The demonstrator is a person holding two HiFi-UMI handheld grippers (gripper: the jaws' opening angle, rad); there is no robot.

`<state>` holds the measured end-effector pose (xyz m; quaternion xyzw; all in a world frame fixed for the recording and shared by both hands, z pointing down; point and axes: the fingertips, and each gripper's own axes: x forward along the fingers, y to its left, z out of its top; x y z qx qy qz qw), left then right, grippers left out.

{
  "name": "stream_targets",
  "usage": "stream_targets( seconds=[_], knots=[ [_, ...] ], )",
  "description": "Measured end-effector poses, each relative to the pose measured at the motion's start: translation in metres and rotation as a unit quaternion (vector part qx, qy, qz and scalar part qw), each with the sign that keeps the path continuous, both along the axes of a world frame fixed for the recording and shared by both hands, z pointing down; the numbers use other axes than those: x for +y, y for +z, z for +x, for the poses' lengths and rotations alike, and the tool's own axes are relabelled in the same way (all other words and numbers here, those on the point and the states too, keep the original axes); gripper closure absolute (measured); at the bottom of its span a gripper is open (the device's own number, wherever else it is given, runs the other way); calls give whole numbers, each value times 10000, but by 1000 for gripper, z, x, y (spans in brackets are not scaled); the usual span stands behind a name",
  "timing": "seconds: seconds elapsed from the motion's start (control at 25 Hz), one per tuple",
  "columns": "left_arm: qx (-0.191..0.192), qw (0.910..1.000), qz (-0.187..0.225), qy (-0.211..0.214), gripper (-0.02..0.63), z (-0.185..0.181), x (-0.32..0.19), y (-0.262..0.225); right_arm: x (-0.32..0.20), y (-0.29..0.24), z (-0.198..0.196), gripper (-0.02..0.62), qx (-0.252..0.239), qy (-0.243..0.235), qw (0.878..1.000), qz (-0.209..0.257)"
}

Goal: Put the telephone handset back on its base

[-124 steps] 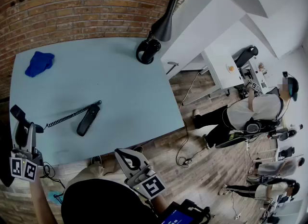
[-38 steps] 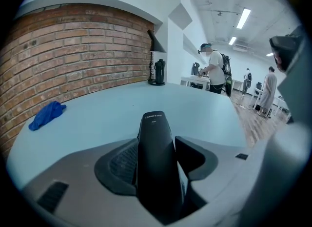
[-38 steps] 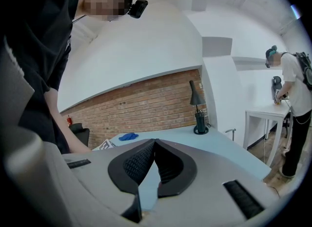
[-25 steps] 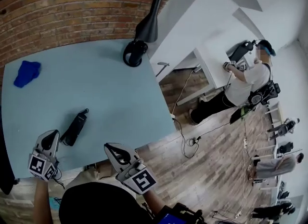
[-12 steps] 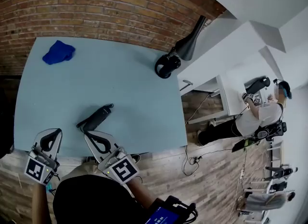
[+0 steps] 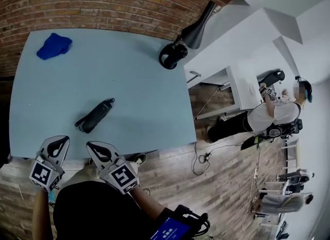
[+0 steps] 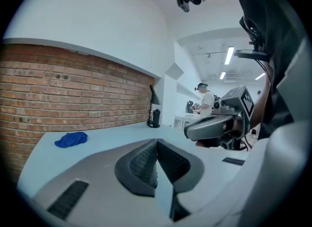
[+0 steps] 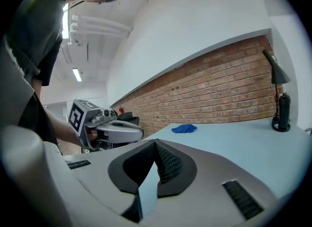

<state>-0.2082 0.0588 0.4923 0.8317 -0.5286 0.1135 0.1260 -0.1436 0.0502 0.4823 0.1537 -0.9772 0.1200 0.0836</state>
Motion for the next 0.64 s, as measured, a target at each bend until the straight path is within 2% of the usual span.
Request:
stream_targets(
  seconds=[0.12, 0.24, 0.4, 0.64],
  knots=[
    [-50, 9998, 121, 174, 578, 7, -8, 3, -7, 5, 10, 583, -54, 169, 9998, -114],
    [-77, 9995, 21, 315, 578, 16, -14, 9, -13, 9, 20, 583, -81, 314, 9994, -155],
    [76, 9994, 25, 332, 578, 24, -16, 13, -17, 12, 32, 583, -94, 469, 9987, -176],
    [25, 9992, -86, 384, 578, 35, -17, 29, -24, 17, 50, 583, -110, 571, 9981, -224]
  ],
)
